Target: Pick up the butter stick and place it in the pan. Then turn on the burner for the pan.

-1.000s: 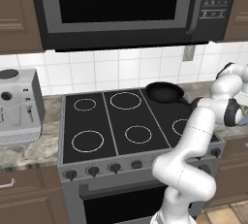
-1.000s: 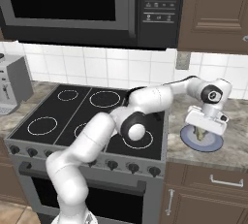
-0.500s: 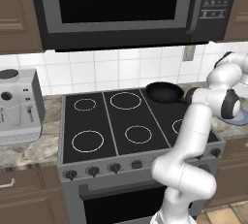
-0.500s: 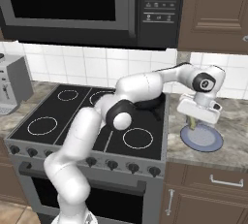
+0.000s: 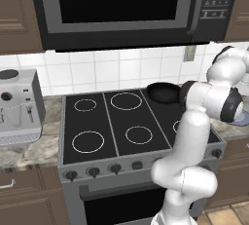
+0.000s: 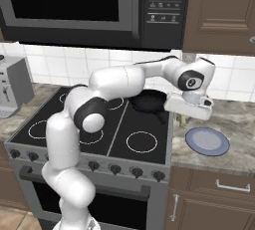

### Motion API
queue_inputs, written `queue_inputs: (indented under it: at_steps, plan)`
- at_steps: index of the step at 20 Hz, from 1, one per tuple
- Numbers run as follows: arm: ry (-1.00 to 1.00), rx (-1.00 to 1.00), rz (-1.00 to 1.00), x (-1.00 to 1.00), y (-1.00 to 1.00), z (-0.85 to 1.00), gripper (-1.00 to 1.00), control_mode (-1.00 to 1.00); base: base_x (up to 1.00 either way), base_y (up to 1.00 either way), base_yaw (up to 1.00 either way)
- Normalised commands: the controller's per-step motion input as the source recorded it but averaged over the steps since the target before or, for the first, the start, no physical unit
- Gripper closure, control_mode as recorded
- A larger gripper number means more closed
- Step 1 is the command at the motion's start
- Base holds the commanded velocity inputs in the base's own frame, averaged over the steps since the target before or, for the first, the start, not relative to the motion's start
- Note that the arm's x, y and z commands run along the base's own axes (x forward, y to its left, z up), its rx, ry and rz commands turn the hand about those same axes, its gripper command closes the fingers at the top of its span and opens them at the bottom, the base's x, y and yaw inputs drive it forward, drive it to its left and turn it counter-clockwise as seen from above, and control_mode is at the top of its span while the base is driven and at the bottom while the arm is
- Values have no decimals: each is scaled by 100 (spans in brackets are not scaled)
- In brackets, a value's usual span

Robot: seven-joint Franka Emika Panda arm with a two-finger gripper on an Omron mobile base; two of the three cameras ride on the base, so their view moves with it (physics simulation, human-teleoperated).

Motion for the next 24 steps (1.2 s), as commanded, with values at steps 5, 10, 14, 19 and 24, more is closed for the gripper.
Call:
queue_inputs:
  at_steps: [5,10,14,19,24]
  plan:
    - [-24,-10,2,-13,63,26,100,-100,0,0,0]
    - [-4,0,0,2,55,25,100,-100,0,0,0]
    - [0,-1,0,4,60,30,100,-100,0,0,0]
    - [0,0,0,19,58,21,100,-100,0,0,0]
    - [0,0,0,35,40,1,100,-100,0,0,0]
